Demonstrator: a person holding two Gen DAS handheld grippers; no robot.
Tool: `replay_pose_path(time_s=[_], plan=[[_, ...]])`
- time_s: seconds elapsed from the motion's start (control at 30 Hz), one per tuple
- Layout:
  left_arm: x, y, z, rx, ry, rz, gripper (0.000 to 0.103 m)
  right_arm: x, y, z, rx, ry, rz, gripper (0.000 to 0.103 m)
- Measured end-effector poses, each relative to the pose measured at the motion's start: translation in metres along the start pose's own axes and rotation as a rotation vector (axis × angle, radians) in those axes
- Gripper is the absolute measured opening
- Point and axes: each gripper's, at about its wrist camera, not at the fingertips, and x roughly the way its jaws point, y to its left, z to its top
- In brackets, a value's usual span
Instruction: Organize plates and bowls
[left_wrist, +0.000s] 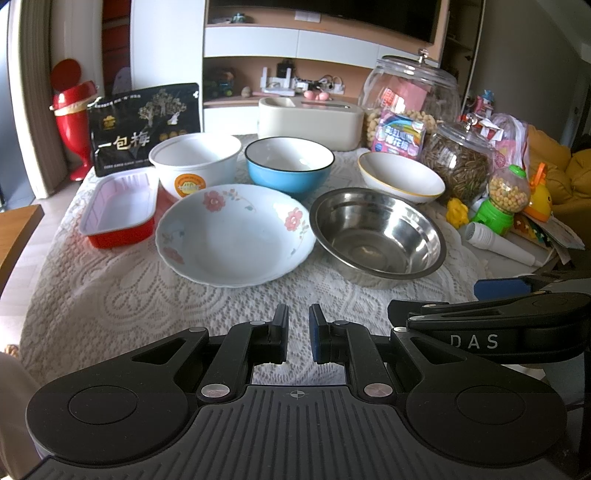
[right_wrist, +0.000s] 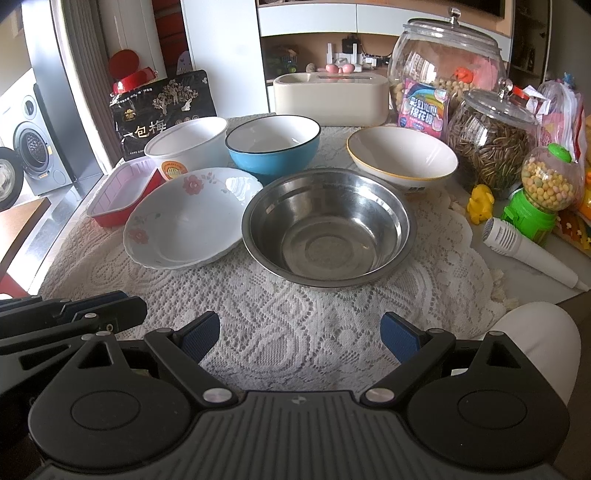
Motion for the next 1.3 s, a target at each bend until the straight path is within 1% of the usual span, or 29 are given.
replay_pose_path(time_s=[0.33, 0.63, 0.77, 0.83, 0.87, 0.93, 1.0, 1.03, 1.1, 1.13, 1.17, 1.2, 1.23, 1.3], plan=[[0.004, -0.001, -0.001, -0.018, 0.011, 0.023, 0.015, 0.0, 0.0, 0.002, -0.011, -0.006, 0.017, 0.094], [0.012, -0.002, 0.004, -0.03, 0.014, 0.044, 0.015, 0.005, -0.009, 0.004, 0.0, -0.01, 0.029, 0.094], [0.017, 0.001, 0.014, -0.065, 0.013, 0.055, 0.015, 0.006, -0.018, 0.008, 0.004, -0.036, 0.038, 0.094], [0.023, 0.002, 0.023, -0.081, 0.009, 0.024, 0.015, 0.006, -0.029, 0.012, 0.015, -0.076, 0.046, 0.094], [0.027, 0.002, 0.028, -0.079, 0.008, -0.003, 0.015, 0.008, -0.036, 0.015, 0.027, -0.101, 0.05, 0.094], [0.038, -0.002, 0.037, -0.046, -0.009, -0.072, 0.015, 0.014, -0.05, 0.021, 0.056, -0.125, 0.045, 0.094], [0.052, -0.003, 0.045, -0.03, -0.006, -0.16, 0.016, 0.025, -0.066, 0.029, 0.097, -0.124, 0.034, 0.094], [0.06, 0.0, 0.049, -0.058, 0.005, -0.2, 0.016, 0.031, -0.073, 0.032, 0.115, -0.118, 0.034, 0.094], [0.075, 0.008, 0.056, -0.136, 0.026, -0.248, 0.016, 0.044, -0.089, 0.04, 0.156, -0.1, 0.064, 0.094], [0.082, 0.013, 0.06, -0.169, 0.026, -0.247, 0.016, 0.052, -0.097, 0.046, 0.181, -0.091, 0.081, 0.094], [0.089, 0.018, 0.066, -0.206, 0.019, -0.215, 0.016, 0.058, -0.105, 0.049, 0.201, -0.086, 0.096, 0.094], [0.094, 0.021, 0.071, -0.227, 0.024, -0.181, 0.016, 0.065, -0.112, 0.054, 0.22, -0.078, 0.118, 0.094], [0.102, 0.024, 0.077, -0.225, 0.036, -0.17, 0.016, 0.073, -0.12, 0.058, 0.244, -0.065, 0.143, 0.094], [0.116, 0.03, 0.087, -0.211, 0.062, -0.2, 0.016, 0.086, -0.129, 0.063, 0.281, -0.038, 0.184, 0.094]])
